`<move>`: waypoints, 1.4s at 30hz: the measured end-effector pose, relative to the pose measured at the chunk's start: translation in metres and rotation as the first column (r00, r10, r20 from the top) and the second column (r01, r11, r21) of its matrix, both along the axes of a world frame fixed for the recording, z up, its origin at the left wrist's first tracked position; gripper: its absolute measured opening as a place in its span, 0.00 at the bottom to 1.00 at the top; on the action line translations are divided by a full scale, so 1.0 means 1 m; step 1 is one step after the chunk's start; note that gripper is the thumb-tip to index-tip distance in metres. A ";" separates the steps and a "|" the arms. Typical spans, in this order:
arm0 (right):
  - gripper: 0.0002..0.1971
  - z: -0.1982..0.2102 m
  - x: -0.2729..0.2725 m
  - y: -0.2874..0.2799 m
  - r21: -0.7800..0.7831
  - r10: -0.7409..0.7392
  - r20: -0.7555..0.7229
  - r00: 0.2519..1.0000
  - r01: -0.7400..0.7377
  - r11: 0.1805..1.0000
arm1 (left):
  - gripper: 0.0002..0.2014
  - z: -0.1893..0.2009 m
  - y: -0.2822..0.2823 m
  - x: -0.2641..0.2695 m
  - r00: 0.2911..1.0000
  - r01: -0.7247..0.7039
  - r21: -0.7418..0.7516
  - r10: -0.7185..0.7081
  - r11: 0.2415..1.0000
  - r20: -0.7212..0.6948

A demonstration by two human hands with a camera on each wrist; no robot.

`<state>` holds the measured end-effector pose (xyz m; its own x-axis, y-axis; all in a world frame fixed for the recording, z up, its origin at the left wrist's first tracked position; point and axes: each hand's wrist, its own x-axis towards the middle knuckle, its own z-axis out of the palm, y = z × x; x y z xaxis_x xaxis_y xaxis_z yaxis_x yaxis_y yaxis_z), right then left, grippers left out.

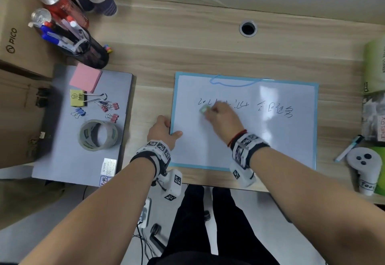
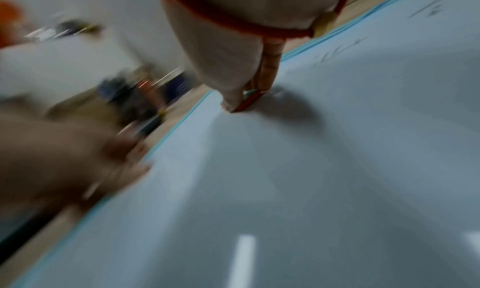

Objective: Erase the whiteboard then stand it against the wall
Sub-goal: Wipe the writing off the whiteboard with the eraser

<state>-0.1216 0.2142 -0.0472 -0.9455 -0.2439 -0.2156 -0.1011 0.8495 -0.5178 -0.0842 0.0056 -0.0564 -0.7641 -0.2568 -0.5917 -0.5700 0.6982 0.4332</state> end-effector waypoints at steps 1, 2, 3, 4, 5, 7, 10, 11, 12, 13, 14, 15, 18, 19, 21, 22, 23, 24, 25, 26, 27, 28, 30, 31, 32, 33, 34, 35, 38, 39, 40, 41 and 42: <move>0.10 0.003 -0.013 0.001 -0.011 -0.111 -0.016 0.994 0.110 0.994 | 0.20 0.000 0.000 0.000 1.000 -0.001 -0.003 0.001 1.000 0.003; 0.08 0.006 -0.022 -0.004 -0.006 -0.104 -0.024 0.994 0.104 0.995 | 0.20 0.000 0.000 0.000 1.000 -0.003 -0.006 0.003 1.000 0.005; 0.06 0.006 -0.026 -0.011 0.009 -0.059 -0.021 0.998 0.059 0.998 | 0.20 0.000 -0.001 0.000 1.000 -0.006 -0.009 0.006 1.000 0.008; 0.06 0.009 -0.026 -0.022 0.034 0.002 0.018 1.000 -0.002 0.999 | 0.20 0.000 0.000 -0.001 1.000 -0.005 -0.011 0.005 1.000 0.011; 0.09 0.010 -0.023 -0.034 0.071 0.076 0.066 0.995 -0.081 0.994 | 0.20 0.001 0.000 -0.001 1.000 0.001 -0.016 0.000 1.000 0.018; 0.11 0.008 -0.015 -0.053 0.067 0.172 0.091 0.981 -0.178 0.982 | 0.20 0.003 0.001 -0.002 0.999 0.015 -0.027 -0.014 1.000 0.029; 0.11 0.004 -0.015 -0.048 0.095 0.219 0.031 0.975 -0.221 0.971 | 0.20 0.004 0.001 -0.003 0.999 0.023 -0.034 -0.022 0.999 0.032; 0.10 0.002 -0.018 -0.037 0.106 0.175 0.012 0.984 -0.175 0.979 | 0.20 0.004 0.001 -0.003 0.999 0.023 -0.035 -0.022 0.999 0.037; 0.09 -0.002 -0.021 -0.021 0.147 0.132 -0.040 0.990 -0.124 0.981 | 0.20 0.004 0.000 -0.003 0.999 0.023 -0.037 -0.021 0.999 0.042; 0.08 -0.004 -0.024 -0.001 0.222 0.039 -0.093 0.995 -0.017 0.975 | 0.21 0.003 0.000 -0.003 0.999 0.023 -0.038 -0.021 0.999 0.047; 0.08 -0.007 -0.025 0.020 0.253 -0.090 -0.131 0.987 0.121 0.960 | 0.21 0.003 0.001 -0.003 0.999 0.022 -0.038 -0.020 0.999 0.048; 0.09 -0.012 -0.024 0.039 0.198 -0.265 -0.144 0.953 0.290 0.936 | 0.21 0.003 0.002 -0.003 0.999 0.018 -0.038 -0.016 0.999 0.049; 0.07 -0.017 -0.015 0.061 0.087 -0.461 -0.065 0.885 0.465 0.881 | 0.21 0.005 0.004 -0.004 0.999 0.008 -0.039 -0.006 0.999 0.054; 0.07 -0.019 -0.013 0.055 0.066 -0.468 -0.043 0.883 0.470 0.880 | 0.21 0.006 0.005 -0.005 0.998 0.009 -0.040 -0.006 0.999 0.060; 0.10 -0.013 -0.008 0.031 -0.006 -0.465 0.034 0.885 0.466 0.885 | 0.21 0.007 0.005 -0.005 0.997 0.005 -0.035 -0.002 0.999 0.071; 0.11 -0.011 -0.005 0.017 -0.053 -0.434 0.045 0.900 0.436 0.898 | 0.21 0.007 0.006 -0.005 0.997 0.002 -0.032 0.001 1.000 0.076; 0.12 -0.008 -0.002 0.006 -0.068 -0.388 0.051 0.920 0.390 0.918 | 0.21 0.008 0.006 -0.005 0.997 0.001 -0.033 0.001 0.999 0.081; 0.12 -0.005 0.002 0.000 -0.081 -0.337 0.068 0.939 0.342 0.936 | 0.21 0.008 0.007 -0.005 0.996 0.002 -0.040 0.001 0.999 0.085; 0.11 -0.005 0.007 0.001 -0.072 -0.290 0.072 0.954 0.295 0.953 | 0.22 0.009 0.007 -0.005 0.996 0.000 -0.048 0.004 0.999 0.091; 0.10 -0.005 0.008 0.009 -0.036 -0.269 0.048 0.962 0.270 0.962 | 0.22 0.010 0.007 -0.005 0.995 -0.004 -0.056 0.009 0.998 0.095; 0.09 -0.005 0.007 0.023 -0.035 -0.318 0.055 0.947 0.320 0.947 | 0.22 0.011 0.008 -0.005 0.995 -0.008 -0.060 0.013 0.998 0.097; 0.09 -0.009 0.005 0.043 -0.017 -0.369 -0.014 0.930 0.368 0.930 | 0.22 0.012 0.008 -0.005 0.995 -0.010 -0.059 0.016 0.998 0.097; 0.08 -0.013 0.002 0.090 0.024 -0.577 -0.013 0.817 0.577 0.817 | 0.23 0.014 0.010 -0.005 0.995 -0.009 -0.056 0.014 0.998 0.097; 0.08 -0.013 0.002 0.111 0.031 -0.646 0.010 0.763 0.645 0.763 | 0.23 0.016 0.010 -0.006 0.995 -0.009 -0.060 0.015 0.998 0.099; 0.09 -0.013 0.002 0.129 0.038 -0.685 0.020 0.728 0.684 0.728 | 0.24 0.017 0.012 -0.006 0.995 -0.012 -0.065 0.019 0.998 0.098; 0.09 -0.012 0.004 0.141 0.052 -0.690 0.016 0.723 0.689 0.723 | 0.24 0.019 0.016 -0.006 0.995 -0.020 -0.075 0.027 0.997 0.091; 0.09 -0.013 0.003 0.143 0.065 -0.678 0.011 0.735 0.676 0.734 | 0.25 0.021 0.021 -0.007 0.996 -0.028 -0.101 0.036 0.994 0.076; 0.08 -0.013 0.003 0.138 0.051 -0.662 0.032 0.749 0.660 0.749 | 0.26 0.024 0.031 -0.008 0.998 -0.021 -0.154 0.031 0.988 0.059; 0.05 -0.012 0.007 0.100 -0.045 -0.602 0.113 0.791 0.609 0.792 | 0.38 0.030 0.072 -0.011 0.992 0.109 -0.316 -0.082 0.942 0.098; 0.06 -0.013 0.010 0.089 -0.104 -0.583 0.126 0.803 0.595 0.797 | 0.44 0.031 0.088 -0.012 0.981 0.169 -0.333 -0.125 0.927 0.150; 0.07 -0.016 0.013 0.082 -0.106 -0.535 0.117 0.836 0.547 0.831 | 0.50 0.030 0.101 -0.012 0.965 0.223 -0.335 -0.159 0.915 0.209; 0.07 -0.016 0.017 0.078 -0.091 -0.465 0.111 0.878 0.475 0.875 | 0.56 0.029 0.112 -0.011 0.947 0.265 -0.330 -0.180 0.906 0.265; 0.08 -0.017 0.019 0.080 -0.044 -0.389 0.114 0.914 0.396 0.917 | 0.62 0.026 0.120 -0.011 0.931 0.293 -0.321 -0.193 0.901 0.309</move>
